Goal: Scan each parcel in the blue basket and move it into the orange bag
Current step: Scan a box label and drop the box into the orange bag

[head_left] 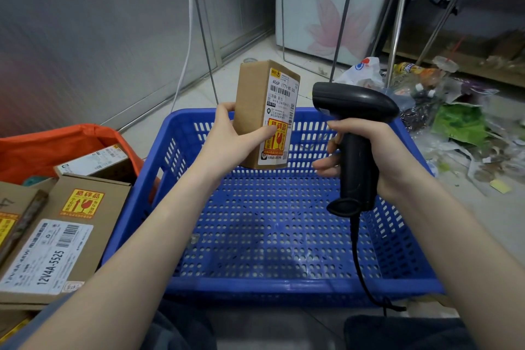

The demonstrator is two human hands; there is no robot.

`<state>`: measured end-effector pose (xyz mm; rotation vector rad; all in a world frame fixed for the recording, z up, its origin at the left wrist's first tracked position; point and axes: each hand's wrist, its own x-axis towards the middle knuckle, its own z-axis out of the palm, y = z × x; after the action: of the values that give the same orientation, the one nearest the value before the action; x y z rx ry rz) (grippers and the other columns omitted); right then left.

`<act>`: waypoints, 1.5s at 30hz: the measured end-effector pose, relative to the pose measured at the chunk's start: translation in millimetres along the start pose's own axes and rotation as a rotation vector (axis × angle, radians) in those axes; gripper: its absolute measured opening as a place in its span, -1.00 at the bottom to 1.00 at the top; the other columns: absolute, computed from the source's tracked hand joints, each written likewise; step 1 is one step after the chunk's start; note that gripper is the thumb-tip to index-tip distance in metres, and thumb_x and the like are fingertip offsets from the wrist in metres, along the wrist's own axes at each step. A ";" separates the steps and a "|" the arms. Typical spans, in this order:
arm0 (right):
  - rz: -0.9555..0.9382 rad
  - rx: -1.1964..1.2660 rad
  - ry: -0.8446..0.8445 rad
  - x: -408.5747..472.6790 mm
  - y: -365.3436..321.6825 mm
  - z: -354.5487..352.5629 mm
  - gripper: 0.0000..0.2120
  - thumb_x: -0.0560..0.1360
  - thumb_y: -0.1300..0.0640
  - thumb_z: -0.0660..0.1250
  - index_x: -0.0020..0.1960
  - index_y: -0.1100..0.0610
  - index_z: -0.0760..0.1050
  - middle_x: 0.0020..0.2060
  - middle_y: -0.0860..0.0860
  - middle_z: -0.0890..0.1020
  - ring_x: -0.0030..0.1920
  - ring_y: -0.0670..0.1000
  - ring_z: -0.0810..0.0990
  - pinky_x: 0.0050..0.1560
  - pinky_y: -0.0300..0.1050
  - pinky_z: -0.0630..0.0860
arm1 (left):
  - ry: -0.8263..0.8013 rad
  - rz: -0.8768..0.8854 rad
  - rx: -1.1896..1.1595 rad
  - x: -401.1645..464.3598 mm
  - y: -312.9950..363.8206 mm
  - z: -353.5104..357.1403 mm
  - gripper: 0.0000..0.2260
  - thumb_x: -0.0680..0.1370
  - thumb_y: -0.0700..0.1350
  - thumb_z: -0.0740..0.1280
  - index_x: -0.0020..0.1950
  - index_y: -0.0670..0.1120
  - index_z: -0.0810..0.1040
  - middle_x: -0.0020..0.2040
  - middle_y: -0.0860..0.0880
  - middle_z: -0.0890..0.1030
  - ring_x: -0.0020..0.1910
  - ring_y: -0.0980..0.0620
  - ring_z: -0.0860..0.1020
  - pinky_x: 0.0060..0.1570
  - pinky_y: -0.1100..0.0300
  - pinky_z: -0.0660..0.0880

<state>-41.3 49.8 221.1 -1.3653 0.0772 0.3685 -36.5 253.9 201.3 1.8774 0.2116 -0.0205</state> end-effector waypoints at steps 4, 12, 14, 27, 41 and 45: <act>0.001 -0.015 0.002 1.5 1.8 0.0 -0.80 0.46 0.17 0.34 -0.28 0.24 0.47 -0.41 0.08 0.52 -0.40 0.13 0.67 -0.38 -0.12 0.63 | -0.001 0.002 0.007 1.3 -1.0 -0.2 -0.44 0.43 0.05 0.46 0.26 0.12 0.17 0.23 0.02 0.54 0.01 0.12 0.60 -0.12 0.26 0.54; -0.061 -0.031 -0.036 4.9 5.7 1.7 -0.80 0.51 0.10 0.35 0.01 0.24 0.54 -0.12 0.18 0.66 -0.13 0.14 0.71 -0.15 -0.02 0.66 | 0.017 0.009 -0.034 -0.4 0.7 -2.6 -0.47 0.46 0.04 0.44 0.26 0.10 0.18 0.20 0.03 0.55 -0.03 0.16 0.60 -0.16 0.29 0.56; -0.069 -0.050 -0.030 5.6 7.0 6.0 -0.74 0.51 0.10 0.35 0.11 0.25 0.54 -0.02 0.20 0.68 -0.05 0.14 0.70 -0.10 -0.01 0.66 | 0.042 0.022 -0.051 -2.2 3.3 -3.6 -0.47 0.46 0.03 0.44 0.27 0.09 0.19 0.16 0.05 0.55 -0.04 0.16 0.61 -0.15 0.28 0.57; -0.158 -0.118 -0.113 -2.6 3.3 119.2 -0.63 0.48 0.13 0.40 0.27 0.13 0.51 0.05 0.05 0.69 0.03 -0.01 0.68 0.12 0.03 0.59 | 0.317 0.088 0.046 -64.6 19.0 -128.3 -0.47 0.45 0.01 0.46 0.29 0.06 0.25 0.10 0.12 0.45 0.11 0.03 0.57 0.04 0.04 0.60; -0.199 -0.407 -0.565 -35.4 43.1 325.0 -0.65 0.48 -0.02 0.39 0.26 -0.05 0.47 0.01 -0.03 0.68 0.06 -0.11 0.64 0.07 -0.19 0.49 | 0.748 -0.030 0.087 -184.0 -60.3 -317.6 -0.52 0.46 -0.06 0.45 0.24 0.03 0.25 0.04 0.11 0.45 0.00 0.14 0.53 -0.10 0.20 0.51; -0.191 -0.482 -0.639 -45.4 76.5 369.3 -0.74 0.48 0.03 0.41 0.16 -0.11 0.50 -0.04 -0.08 0.68 -0.12 -0.17 0.68 -0.10 -0.29 0.54 | 0.841 -0.191 0.111 -208.7 -113.7 -346.1 -0.49 0.40 -0.04 0.48 0.19 -0.01 0.23 0.13 -0.03 0.48 0.08 0.00 0.51 0.02 0.06 0.48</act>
<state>-165.5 408.3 239.2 -1.6466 -0.7053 0.6737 -291.5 586.4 227.7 1.8709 0.9764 0.6457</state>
